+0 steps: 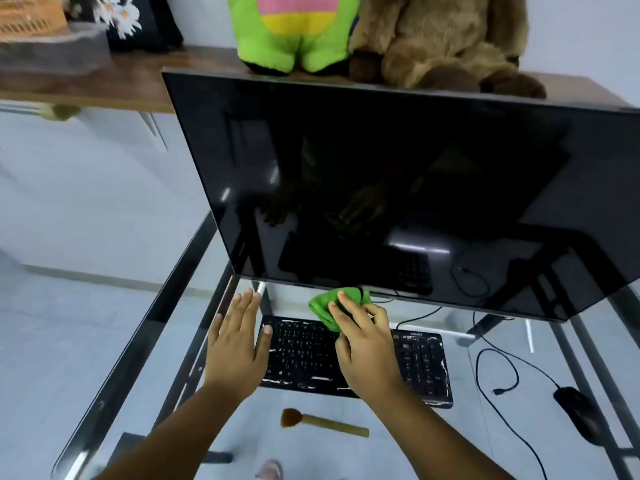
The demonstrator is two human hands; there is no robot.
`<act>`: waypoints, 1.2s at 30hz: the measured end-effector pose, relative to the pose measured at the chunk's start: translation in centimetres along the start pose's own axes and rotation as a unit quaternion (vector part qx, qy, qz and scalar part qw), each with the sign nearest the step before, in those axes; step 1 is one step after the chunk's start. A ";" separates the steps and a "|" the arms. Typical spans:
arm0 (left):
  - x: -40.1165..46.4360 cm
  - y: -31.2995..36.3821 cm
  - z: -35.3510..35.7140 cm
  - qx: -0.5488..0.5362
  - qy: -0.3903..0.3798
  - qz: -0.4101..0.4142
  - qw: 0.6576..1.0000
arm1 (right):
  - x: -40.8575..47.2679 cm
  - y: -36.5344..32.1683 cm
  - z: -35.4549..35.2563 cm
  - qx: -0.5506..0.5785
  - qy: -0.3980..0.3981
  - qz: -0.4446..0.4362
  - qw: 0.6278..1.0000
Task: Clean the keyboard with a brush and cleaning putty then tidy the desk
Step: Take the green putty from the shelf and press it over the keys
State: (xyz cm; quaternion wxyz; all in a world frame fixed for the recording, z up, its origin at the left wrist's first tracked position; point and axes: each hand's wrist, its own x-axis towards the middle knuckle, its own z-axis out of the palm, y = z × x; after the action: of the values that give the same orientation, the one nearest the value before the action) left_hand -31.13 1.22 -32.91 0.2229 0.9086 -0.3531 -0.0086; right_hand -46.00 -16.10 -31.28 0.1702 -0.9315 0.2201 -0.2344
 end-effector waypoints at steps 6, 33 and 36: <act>-1.5 -3.2 2.3 0.021 -0.108 -0.045 0.993 | -0.2 1.8 4.8 -0.039 -0.108 0.044 0.992; 0.8 -10.3 4.6 0.033 -0.315 0.073 0.946 | 2.9 -1.6 9.5 -0.112 -0.241 0.168 0.949; 0.7 -10.6 4.7 0.031 -0.312 0.082 0.946 | 4.2 -2.9 10.4 -0.101 -0.247 0.161 0.950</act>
State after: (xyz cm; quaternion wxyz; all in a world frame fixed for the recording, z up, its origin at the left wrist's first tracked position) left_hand -24.66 5.72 -41.40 0.0731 0.8350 -0.4784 -0.2619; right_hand -36.43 -13.43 -37.19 0.1598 -0.9248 0.3404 0.0568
